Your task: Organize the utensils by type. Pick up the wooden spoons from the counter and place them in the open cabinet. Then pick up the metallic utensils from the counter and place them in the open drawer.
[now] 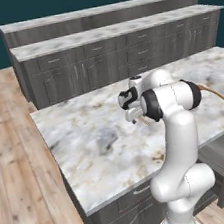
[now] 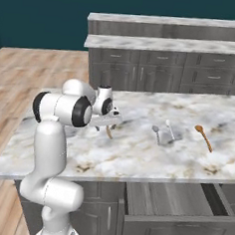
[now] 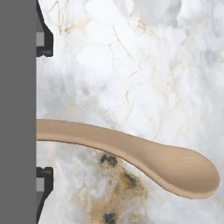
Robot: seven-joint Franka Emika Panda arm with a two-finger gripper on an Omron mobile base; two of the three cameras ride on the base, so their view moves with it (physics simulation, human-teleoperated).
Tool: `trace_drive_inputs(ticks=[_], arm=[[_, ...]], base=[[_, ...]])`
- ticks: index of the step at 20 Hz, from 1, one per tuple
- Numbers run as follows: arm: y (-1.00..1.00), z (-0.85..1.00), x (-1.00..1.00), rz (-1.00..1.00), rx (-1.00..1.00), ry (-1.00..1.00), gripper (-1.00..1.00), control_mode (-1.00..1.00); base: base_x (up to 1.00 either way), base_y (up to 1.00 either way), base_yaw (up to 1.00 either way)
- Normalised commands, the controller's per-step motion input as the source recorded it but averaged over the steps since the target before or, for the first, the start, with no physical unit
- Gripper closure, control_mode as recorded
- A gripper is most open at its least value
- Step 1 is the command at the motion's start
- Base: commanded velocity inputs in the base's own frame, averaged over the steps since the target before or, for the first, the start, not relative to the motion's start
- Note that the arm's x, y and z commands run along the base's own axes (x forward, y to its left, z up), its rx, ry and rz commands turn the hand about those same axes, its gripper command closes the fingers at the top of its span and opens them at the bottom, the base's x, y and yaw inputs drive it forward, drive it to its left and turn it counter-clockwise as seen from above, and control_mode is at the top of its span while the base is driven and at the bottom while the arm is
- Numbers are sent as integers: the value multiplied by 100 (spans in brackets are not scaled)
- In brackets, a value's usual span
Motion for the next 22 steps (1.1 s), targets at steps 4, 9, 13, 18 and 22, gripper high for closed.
trace_drive_inputs(ticks=[4,9,13,18,22], arm=[[0,-13,11,0,0,0,-100,-100],[-2,-10,10,0,0,0,-100,-100],[-4,-12,9,0,0,0,-100,-100],[-4,-12,12,0,0,0,-100,-100],[-3,-16,6,0,0,0,-100,-100]], base=[[0,0,0],[0,0,0],[0,0,0],[0,0,0],[0,0,0]])
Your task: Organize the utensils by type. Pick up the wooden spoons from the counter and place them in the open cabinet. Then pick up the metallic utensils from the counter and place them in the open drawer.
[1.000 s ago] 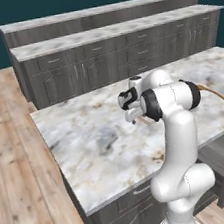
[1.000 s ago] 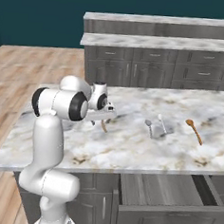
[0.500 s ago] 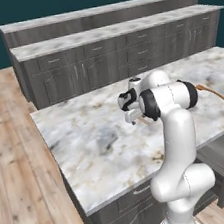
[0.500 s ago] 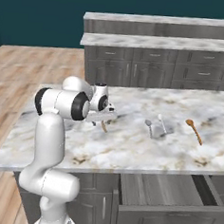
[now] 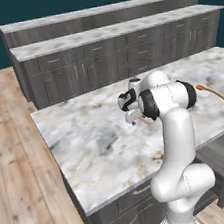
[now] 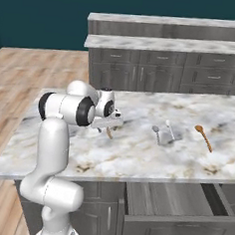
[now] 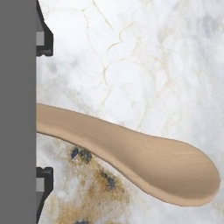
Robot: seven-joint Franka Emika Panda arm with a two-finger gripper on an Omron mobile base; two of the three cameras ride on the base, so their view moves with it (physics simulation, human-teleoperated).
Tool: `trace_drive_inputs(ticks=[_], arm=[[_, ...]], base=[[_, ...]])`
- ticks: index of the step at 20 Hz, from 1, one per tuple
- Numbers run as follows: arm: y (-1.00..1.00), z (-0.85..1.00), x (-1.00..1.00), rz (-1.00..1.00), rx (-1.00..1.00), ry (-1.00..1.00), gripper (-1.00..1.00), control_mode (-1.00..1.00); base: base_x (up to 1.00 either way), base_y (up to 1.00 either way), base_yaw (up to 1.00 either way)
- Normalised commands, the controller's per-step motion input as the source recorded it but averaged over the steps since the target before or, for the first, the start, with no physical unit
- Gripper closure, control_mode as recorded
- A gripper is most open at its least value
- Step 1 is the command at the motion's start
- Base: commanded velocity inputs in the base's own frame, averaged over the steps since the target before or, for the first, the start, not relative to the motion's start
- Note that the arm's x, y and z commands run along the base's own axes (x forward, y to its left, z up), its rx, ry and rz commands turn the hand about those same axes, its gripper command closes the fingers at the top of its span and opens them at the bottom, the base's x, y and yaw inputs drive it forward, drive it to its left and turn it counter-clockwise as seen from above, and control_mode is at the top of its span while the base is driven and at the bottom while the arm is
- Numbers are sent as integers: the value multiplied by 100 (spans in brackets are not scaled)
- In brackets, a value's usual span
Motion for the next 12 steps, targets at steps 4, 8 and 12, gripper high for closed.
trace_drive_inputs(ticks=[4,8,12], arm=[[0,-15,1,0,0,0,100,-100],[0,-3,0,0,0,-1,100,-100],[-1,8,-10,0,0,0,100,-100]], base=[[0,0,0],[0,0,0],[0,0,0]])
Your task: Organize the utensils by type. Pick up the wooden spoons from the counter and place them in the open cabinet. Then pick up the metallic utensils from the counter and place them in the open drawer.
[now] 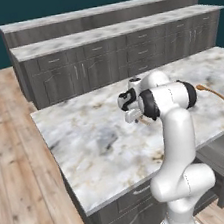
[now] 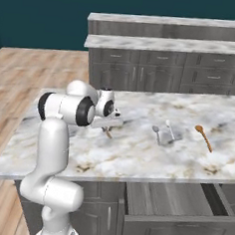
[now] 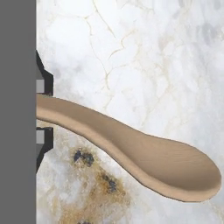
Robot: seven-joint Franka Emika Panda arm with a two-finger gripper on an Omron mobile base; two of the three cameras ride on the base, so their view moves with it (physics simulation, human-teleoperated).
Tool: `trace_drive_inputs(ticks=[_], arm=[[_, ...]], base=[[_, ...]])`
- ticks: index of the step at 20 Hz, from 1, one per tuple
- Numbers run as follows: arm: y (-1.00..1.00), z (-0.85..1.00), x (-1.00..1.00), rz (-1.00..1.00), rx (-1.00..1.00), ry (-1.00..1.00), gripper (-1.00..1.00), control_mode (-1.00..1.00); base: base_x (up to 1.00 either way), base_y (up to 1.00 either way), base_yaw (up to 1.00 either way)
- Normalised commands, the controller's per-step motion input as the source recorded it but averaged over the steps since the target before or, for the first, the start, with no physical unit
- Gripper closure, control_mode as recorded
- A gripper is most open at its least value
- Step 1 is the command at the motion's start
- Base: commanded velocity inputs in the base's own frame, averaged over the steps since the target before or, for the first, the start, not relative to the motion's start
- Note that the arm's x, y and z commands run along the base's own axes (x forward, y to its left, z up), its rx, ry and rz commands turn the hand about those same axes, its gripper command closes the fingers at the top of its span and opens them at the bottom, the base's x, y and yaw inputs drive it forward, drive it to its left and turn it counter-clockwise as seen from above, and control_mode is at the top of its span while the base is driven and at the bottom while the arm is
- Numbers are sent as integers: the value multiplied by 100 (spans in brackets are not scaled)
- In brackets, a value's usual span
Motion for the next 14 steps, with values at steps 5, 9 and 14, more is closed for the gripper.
trace_drive_inputs(ticks=[5,9,14], arm=[[-1,44,-34,7,3,0,100,-100],[0,78,-39,11,6,0,100,-100],[2,75,-54,13,0,-1,100,-100]], base=[[0,0,0],[0,0,0],[0,0,0]])
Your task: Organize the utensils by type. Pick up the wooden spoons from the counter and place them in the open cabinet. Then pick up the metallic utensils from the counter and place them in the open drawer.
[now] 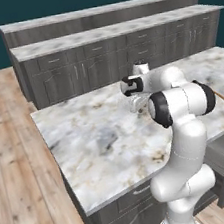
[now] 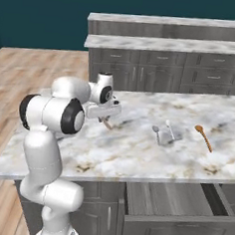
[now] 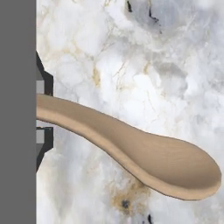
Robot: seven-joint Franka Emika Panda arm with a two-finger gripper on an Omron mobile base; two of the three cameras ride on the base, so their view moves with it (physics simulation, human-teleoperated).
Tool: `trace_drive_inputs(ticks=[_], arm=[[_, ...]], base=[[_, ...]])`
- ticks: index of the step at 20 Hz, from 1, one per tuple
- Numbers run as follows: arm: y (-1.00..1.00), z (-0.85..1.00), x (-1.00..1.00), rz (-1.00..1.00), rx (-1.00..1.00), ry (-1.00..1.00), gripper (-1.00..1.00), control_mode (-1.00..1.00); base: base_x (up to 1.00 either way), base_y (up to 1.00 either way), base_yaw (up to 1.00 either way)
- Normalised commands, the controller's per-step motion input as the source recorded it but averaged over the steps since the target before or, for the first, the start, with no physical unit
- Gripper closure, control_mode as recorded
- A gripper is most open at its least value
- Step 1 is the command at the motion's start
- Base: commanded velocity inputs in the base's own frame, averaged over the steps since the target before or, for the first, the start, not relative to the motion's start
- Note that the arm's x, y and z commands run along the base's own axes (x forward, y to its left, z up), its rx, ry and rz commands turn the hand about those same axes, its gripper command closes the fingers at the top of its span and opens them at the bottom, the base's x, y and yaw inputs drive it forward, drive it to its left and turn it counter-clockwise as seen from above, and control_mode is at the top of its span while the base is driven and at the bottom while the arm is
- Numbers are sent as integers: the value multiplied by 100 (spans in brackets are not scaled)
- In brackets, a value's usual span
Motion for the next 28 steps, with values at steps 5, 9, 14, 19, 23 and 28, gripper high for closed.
trace_drive_inputs(ticks=[5,9,14,19,23,28], arm=[[13,65,-66,10,0,-7,100,-100],[25,63,-62,12,0,-1,100,-100],[30,43,-69,13,0,-5,100,-100],[16,40,-67,4,0,-6,100,-100],[9,38,-68,0,0,0,100,-100],[6,30,-77,0,0,-1,100,-100]], base=[[0,0,0],[0,0,0],[0,0,0],[0,0,0],[0,0,0],[0,0,0]])
